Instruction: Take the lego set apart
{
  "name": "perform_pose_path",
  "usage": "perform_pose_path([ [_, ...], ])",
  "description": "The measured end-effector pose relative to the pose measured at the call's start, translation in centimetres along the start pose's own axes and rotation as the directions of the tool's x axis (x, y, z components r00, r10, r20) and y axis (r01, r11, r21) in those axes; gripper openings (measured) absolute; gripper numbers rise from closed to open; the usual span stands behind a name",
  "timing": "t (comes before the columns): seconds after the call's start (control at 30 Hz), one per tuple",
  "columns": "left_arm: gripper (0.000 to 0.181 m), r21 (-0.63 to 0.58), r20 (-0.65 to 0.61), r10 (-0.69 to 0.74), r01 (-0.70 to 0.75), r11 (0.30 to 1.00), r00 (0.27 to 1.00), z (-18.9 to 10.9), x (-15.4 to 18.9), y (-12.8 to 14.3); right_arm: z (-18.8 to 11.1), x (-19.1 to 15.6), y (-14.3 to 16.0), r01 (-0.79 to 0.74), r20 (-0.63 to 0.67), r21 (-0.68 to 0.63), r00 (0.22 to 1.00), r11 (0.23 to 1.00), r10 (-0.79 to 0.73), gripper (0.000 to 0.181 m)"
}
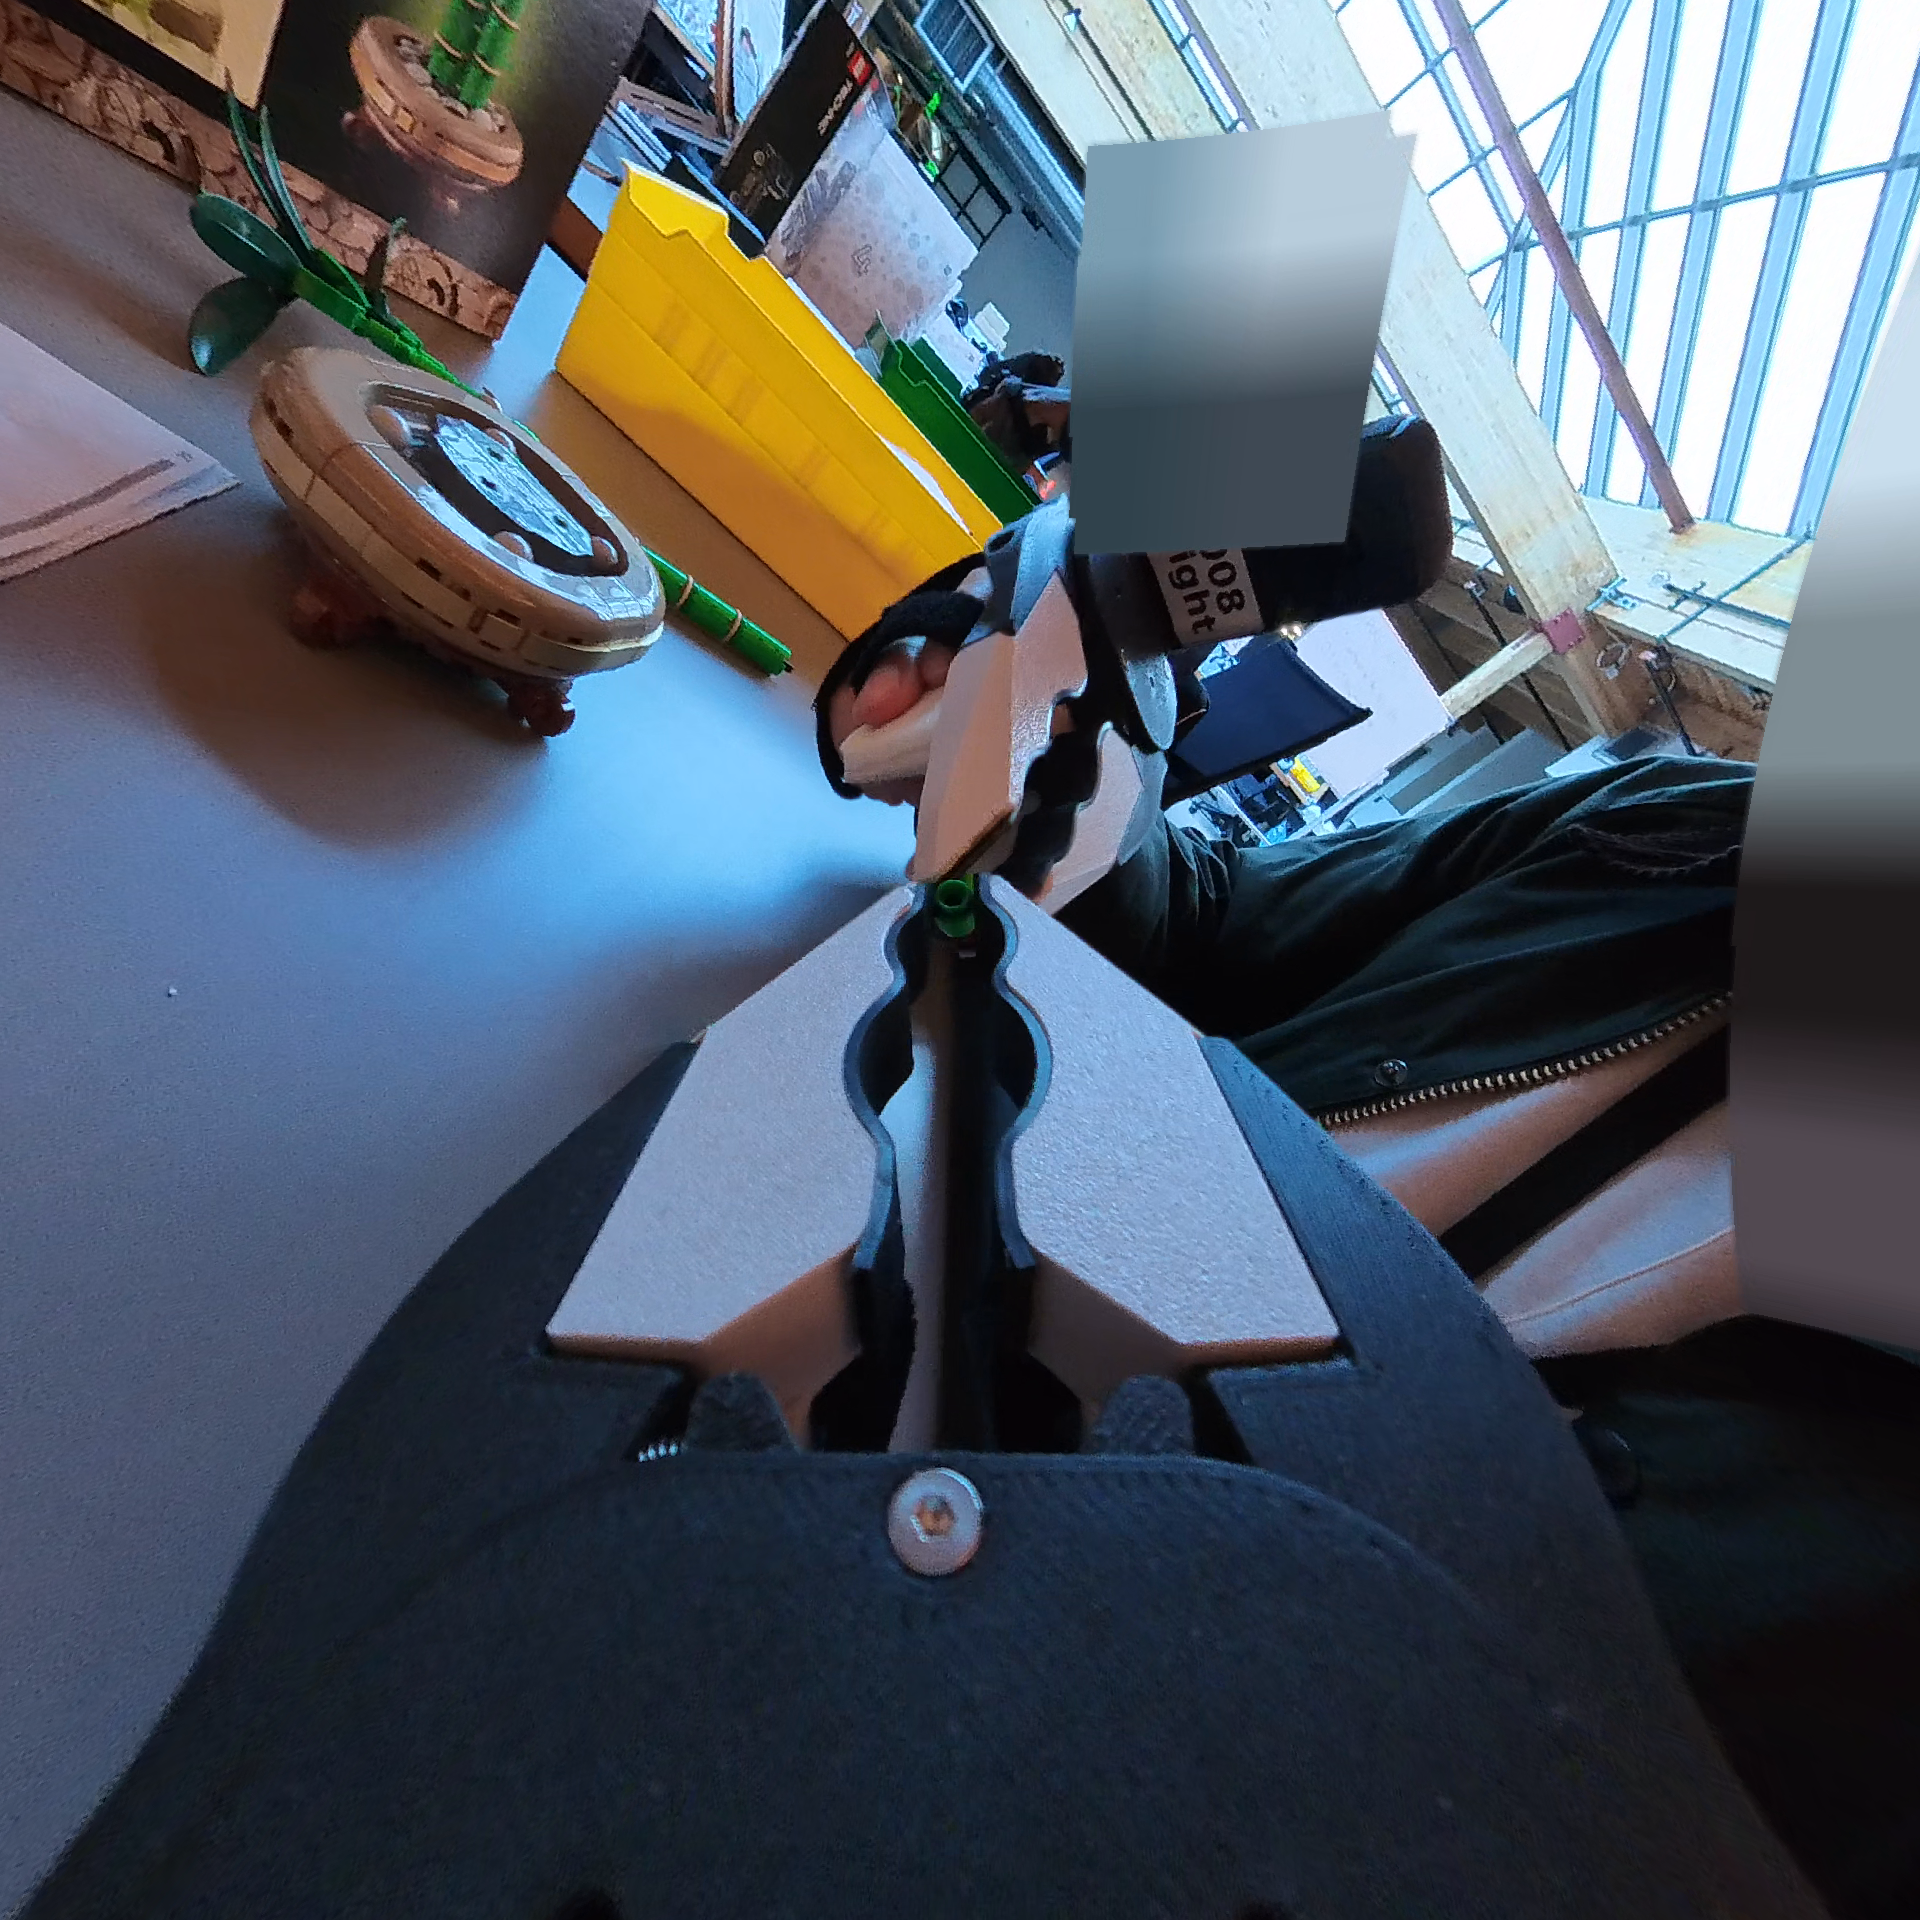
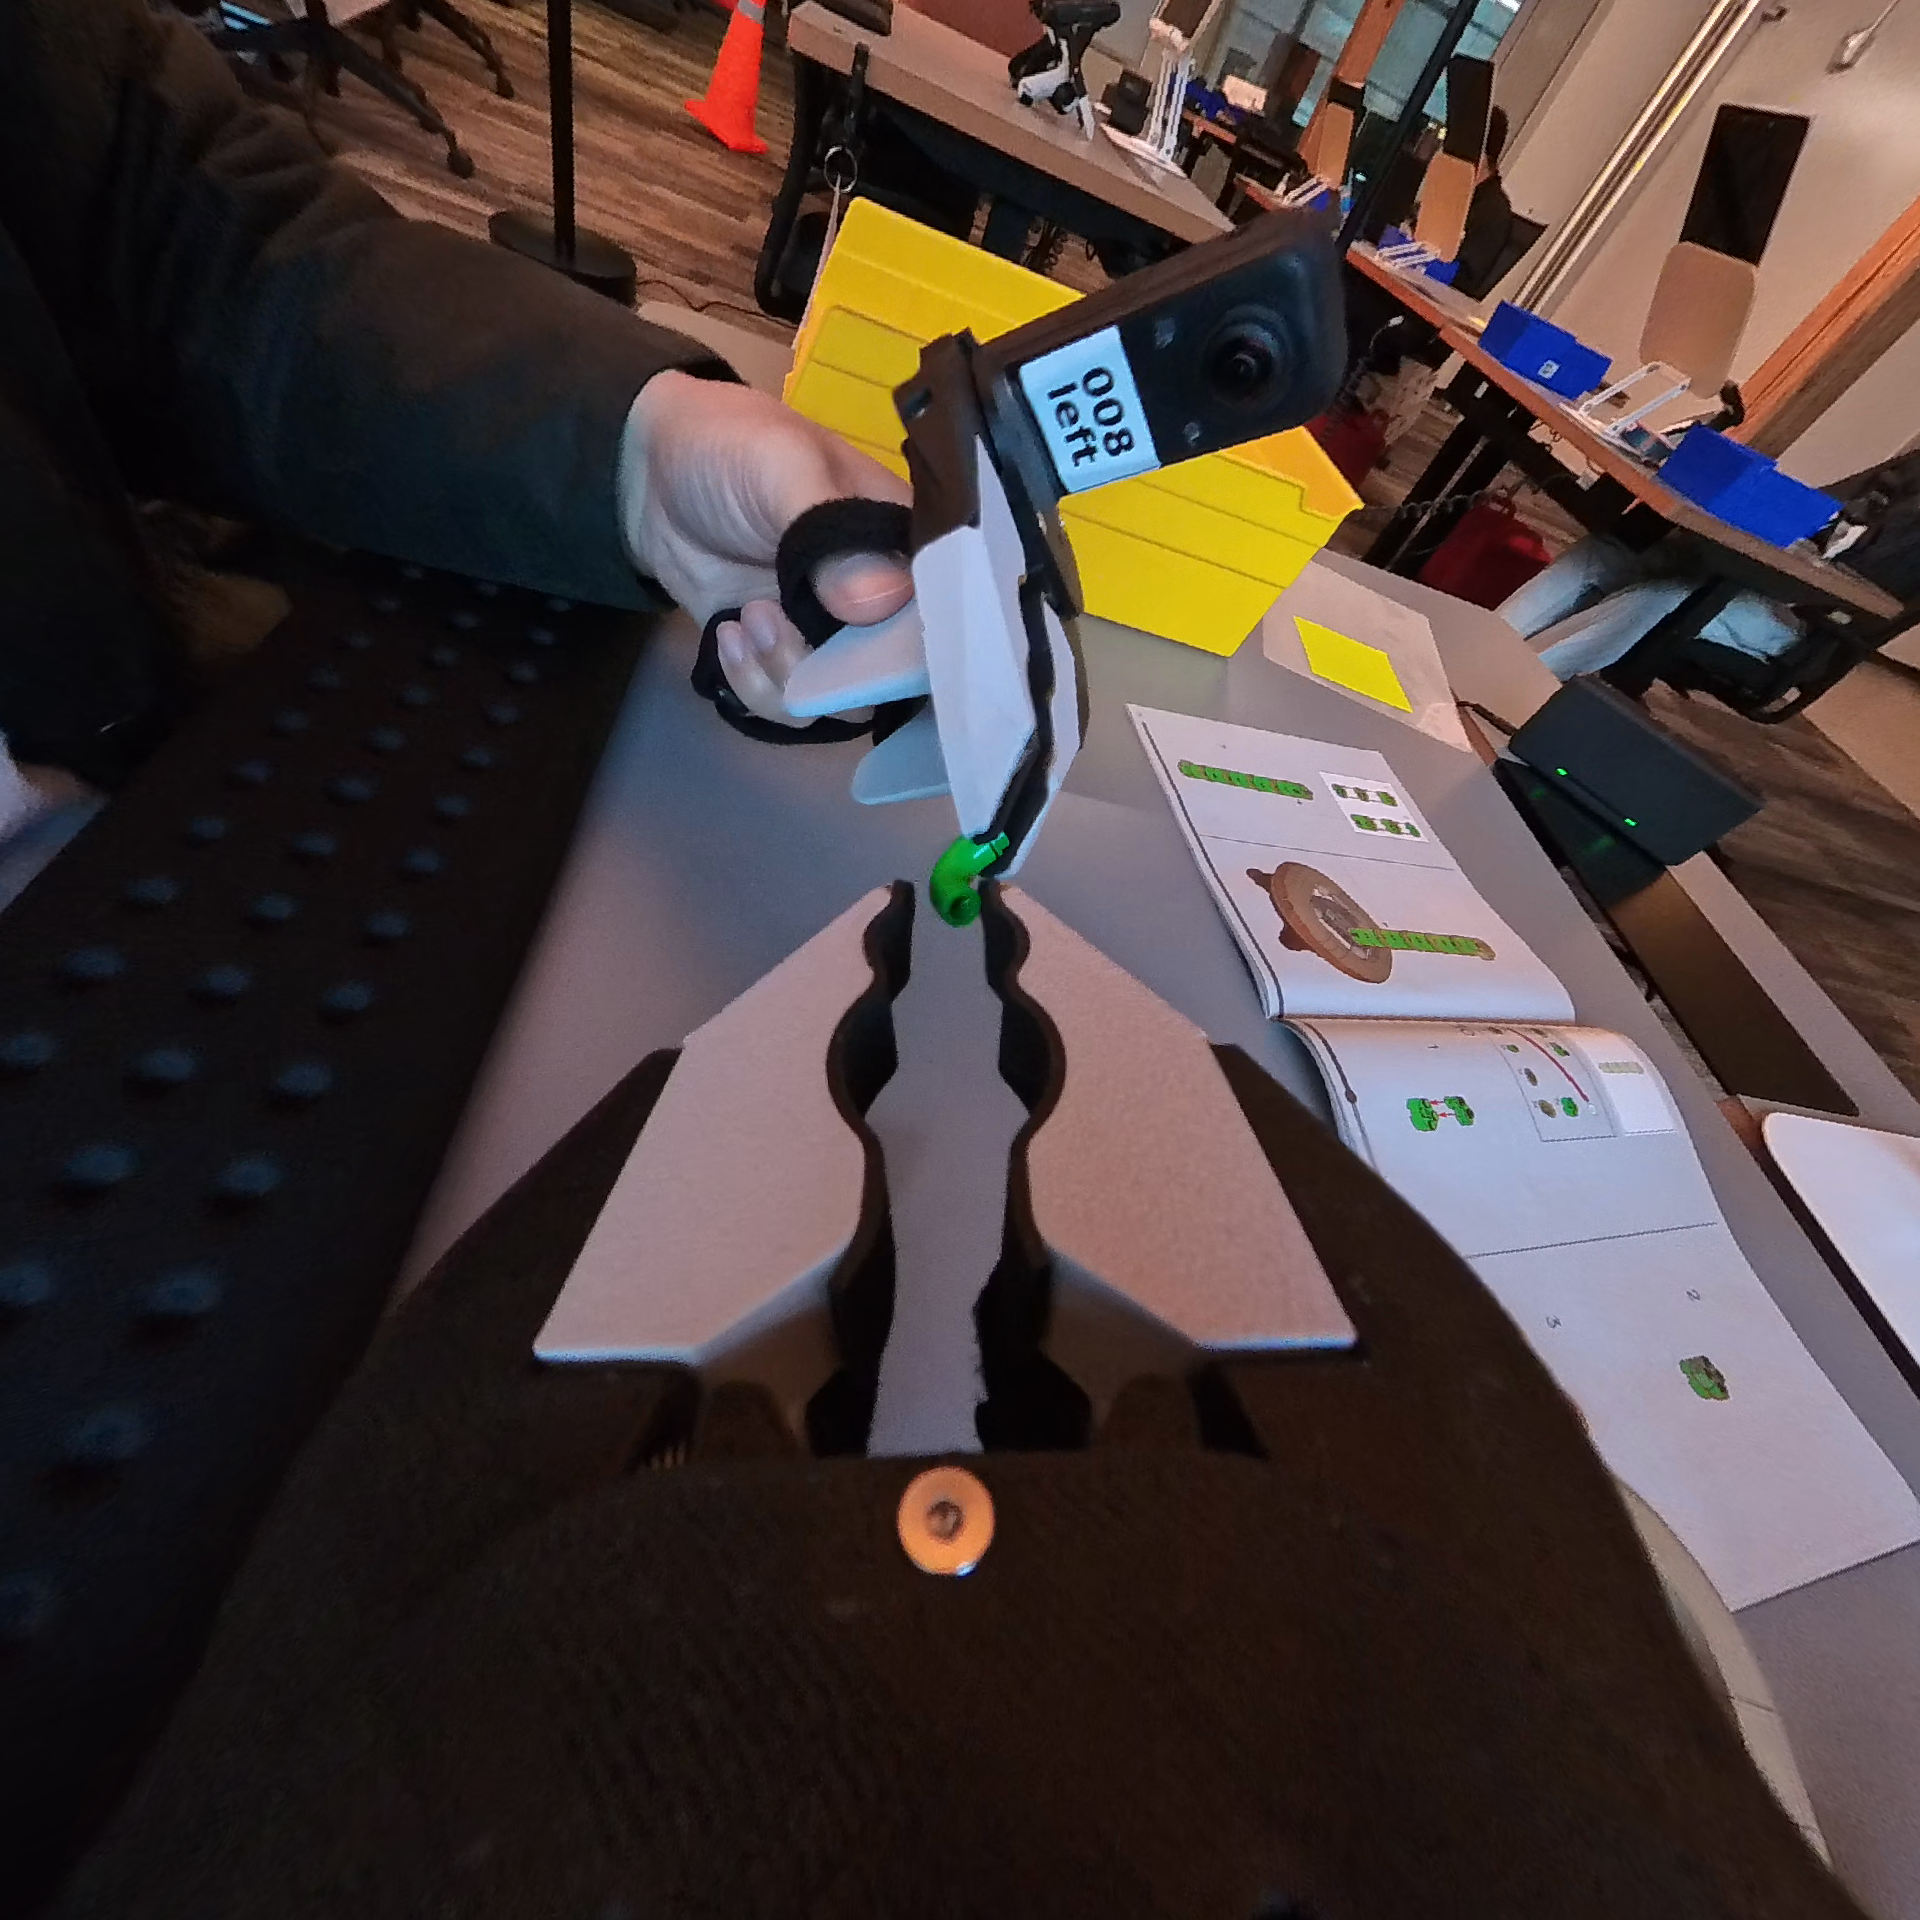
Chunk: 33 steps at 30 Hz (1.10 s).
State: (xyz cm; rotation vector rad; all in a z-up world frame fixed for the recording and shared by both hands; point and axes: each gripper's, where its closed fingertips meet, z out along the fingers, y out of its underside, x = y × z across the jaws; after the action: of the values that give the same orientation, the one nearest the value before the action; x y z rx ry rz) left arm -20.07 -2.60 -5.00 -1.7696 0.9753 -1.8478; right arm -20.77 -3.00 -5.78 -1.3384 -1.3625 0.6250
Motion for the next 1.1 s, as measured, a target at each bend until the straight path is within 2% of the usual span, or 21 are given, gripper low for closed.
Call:
perform_pose_path([
  [0.17, 0.005, 0.027, 0.014, 0.005, -0.006, 1.0, 1.0, 0.0, -0.2, -0.4, 0.2, 0.3, -0.2, -0.027, -0.021, 0.008, 0.999, 1.0, 0.027, 0.016],
  [0.27, 0.005, 0.028, 0.008, 0.007, -0.007, 1.0, 1.0, 0.1, 0.0, -0.4, 0.1, 0.5, -0.2, -0.045, -0.03, 0.003, 0.999, 0.999, 0.045, 0.008],
  [0.4, 0.005, 0.042, -0.033, -0.01, 0.011, 0.999, 0.999, 0.2, 0.6, -0.5, -0.2, 0.3, -0.8, -0.041, -0.017, 0.019, 0.999, 0.999, 0.041, 0.008],
  [0.63, 0.005, -0.021, -0.103, -0.044, 0.042, 0.999, 0.994, 0.5, 1.4, 0.4, -0.6, -1.1, -0.9, -0.096, 0.09, 0.005, 0.991, 0.995, 0.095, 0.008],
  [0.67, 0.004, 0.028, -0.082, -0.051, 0.054, 0.998, 0.995, -0.1, 1.0, -0.4, -0.9, -2.0, -0.9, -0.087, 0.152, -0.005, 0.985, 0.996, 0.087, 0.008],
  [0.73, 0.004, 0.214, -0.083, -0.092, 0.108, 0.971, 0.992, -3.8, -0.1, -3.7, -1.7, -1.4, -0.9, -0.087, 0.121, 0.008, 0.989, 0.996, 0.086, 0.008],
  [0.8, 0.004, 0.301, -0.029, -0.074, 0.08, 0.95, 0.997, -6.7, -1.0, -5.0, -2.5, -0.3, -1.6, -0.113, 0.094, 0.054, 0.99, 0.992, 0.108, 0.007],
  [0.83, 0.004, 0.287, -0.019, -0.038, 0.042, 0.957, 0.999, -6.8, -0.8, -4.8, -2.6, 0.0, -1.6, -0.136, 0.093, 0.066, 0.987, 0.989, 0.13, 0.008],
  [0.93, 0.004, 0.208, -0.177, 0.067, -0.029, 0.978, 0.982, -4.8, 2.9, -4.2, -2.1, 0.3, -0.5, -0.134, 0.07, 0.027, 0.989, 0.991, 0.132, 0.008],
  [0.97, 0.004, 0.18, -0.154, 0.117, -0.089, 0.98, 0.981, -4.1, 3.2, -3.7, -1.7, 0.3, 0.3, -0.129, 0.064, -0.017, 0.99, 0.992, 0.13, 0.008],
  [1.03, 0.005, 0.048, 0.019, 0.285, -0.286, 0.957, 0.958, -2.8, 1.9, -2.1, -1.1, 0.3, 1.7, -0.112, 0.039, -0.094, 0.992, 0.989, 0.116, 0.008],
  [1.07, 0.005, -0.056, 0.128, 0.392, -0.388, 0.92, 0.911, -2.5, 0.5, -1.0, -0.9, 0.3, 2.1, -0.1, 0.032, -0.118, 0.994, 0.988, 0.104, 0.008],
  [1.1, 0.005, -0.202, 0.237, 0.5, -0.461, 0.864, 0.833, -2.5, -1.6, 0.2, -0.8, 0.3, 2.5, -0.092, 0.029, -0.139, 0.995, 0.986, 0.097, 0.008],
])
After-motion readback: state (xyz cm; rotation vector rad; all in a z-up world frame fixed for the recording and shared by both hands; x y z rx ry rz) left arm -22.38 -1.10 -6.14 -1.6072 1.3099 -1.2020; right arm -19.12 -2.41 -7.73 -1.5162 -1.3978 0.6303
